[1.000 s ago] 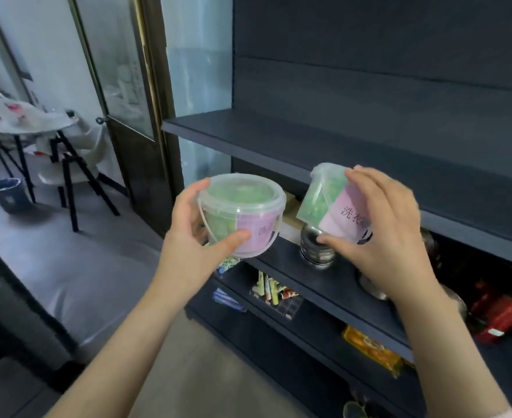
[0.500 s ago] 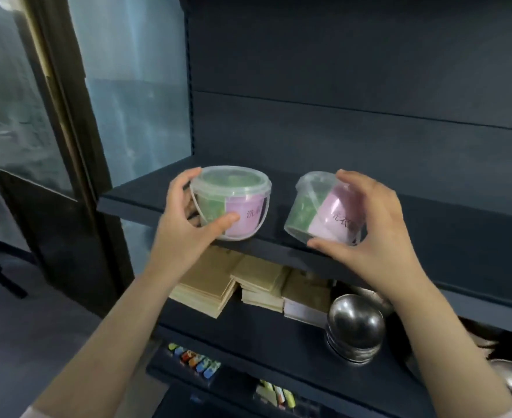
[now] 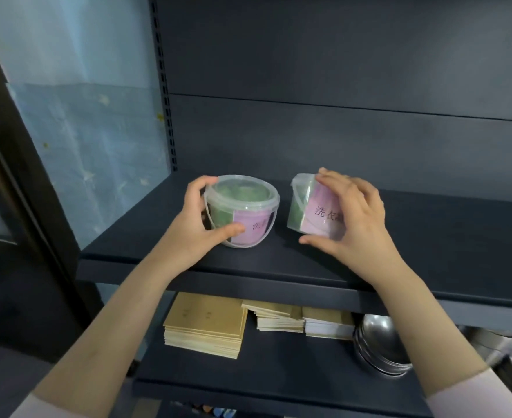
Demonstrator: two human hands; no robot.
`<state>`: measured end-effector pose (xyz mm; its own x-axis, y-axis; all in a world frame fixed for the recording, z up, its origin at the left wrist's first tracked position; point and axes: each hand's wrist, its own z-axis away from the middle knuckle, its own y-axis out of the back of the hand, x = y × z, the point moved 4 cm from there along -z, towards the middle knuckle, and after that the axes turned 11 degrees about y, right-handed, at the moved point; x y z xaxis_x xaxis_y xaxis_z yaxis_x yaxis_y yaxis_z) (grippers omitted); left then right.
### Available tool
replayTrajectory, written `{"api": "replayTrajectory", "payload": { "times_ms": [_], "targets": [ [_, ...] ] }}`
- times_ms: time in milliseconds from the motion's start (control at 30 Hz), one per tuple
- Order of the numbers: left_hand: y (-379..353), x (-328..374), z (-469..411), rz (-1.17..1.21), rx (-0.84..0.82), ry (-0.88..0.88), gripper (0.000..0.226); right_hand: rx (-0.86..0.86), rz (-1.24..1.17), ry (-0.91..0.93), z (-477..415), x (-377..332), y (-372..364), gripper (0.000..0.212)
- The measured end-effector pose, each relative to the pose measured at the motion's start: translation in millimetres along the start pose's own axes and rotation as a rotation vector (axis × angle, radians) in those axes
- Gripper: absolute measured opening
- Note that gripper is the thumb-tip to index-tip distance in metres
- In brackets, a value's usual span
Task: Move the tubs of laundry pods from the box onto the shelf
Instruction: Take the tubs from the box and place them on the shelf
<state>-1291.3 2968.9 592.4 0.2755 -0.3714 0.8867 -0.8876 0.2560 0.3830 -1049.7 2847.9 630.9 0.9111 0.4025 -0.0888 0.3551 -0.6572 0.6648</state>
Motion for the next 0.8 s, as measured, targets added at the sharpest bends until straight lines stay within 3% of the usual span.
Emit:
{"api": "replayTrajectory", "payload": {
  "times_ms": [267, 433, 800],
  "targets": [
    [21, -16, -18, -0.061, -0.023, -0.017, 0.074, -0.032, -0.182, -0.003, -6, -8, -12, 0.07],
    [38, -24, -26, -0.056, 0.086, -0.032, 0.063, 0.057, -0.062, -0.11, -8, 3, -11, 0.037],
    [52, -21, -71, -0.114, 0.12, 0.067, 0.052, -0.14, -0.089, -0.186, -57, 13, -42, 0.032]
  ]
}}
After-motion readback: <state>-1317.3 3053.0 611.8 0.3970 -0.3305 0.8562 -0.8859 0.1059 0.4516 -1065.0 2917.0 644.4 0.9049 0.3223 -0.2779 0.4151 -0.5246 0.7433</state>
